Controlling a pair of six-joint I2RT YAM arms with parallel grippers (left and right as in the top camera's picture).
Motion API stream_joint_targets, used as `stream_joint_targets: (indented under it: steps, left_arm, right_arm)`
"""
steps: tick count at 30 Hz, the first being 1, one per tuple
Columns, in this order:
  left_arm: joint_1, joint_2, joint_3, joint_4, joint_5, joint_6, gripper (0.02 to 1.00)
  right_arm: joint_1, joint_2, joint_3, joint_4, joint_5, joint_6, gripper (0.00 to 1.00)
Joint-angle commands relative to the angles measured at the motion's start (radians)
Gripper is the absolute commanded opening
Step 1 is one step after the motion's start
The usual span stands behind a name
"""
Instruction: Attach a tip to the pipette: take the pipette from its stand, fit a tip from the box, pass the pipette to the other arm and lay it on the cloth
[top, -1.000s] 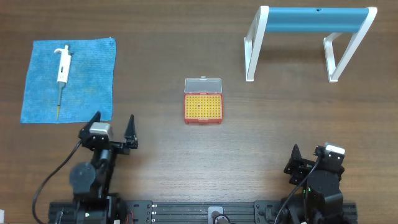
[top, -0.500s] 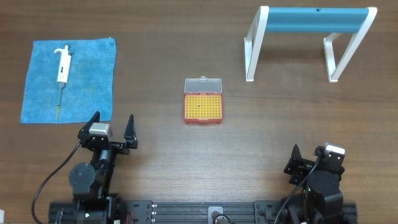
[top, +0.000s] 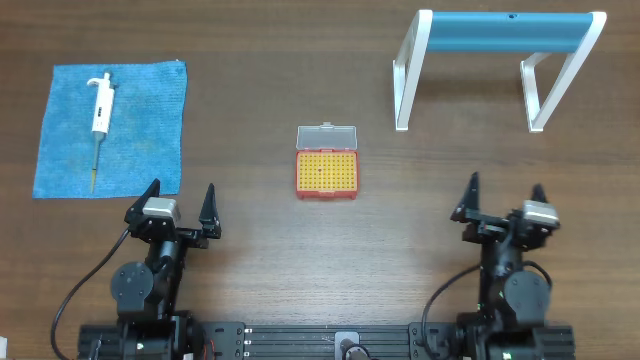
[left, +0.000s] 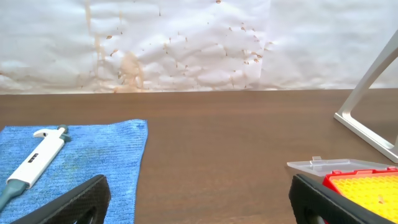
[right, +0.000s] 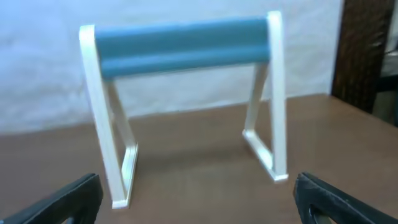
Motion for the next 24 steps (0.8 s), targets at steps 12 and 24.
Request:
stream_joint_targets:
  steps: [12,24]
  left_arm:
    - [-0.004,-0.009,-0.002,-0.006,-0.008,0.009,0.928]
    - [-0.004,-0.009,-0.002,-0.006,-0.008,0.009,0.928]
  right_arm:
    - [-0.039,-0.031,-0.108,0.024,-0.134,-0.072,0.996]
    - [-0.039,-0.031,-0.108,0.024,-0.134,-0.072,0.996]
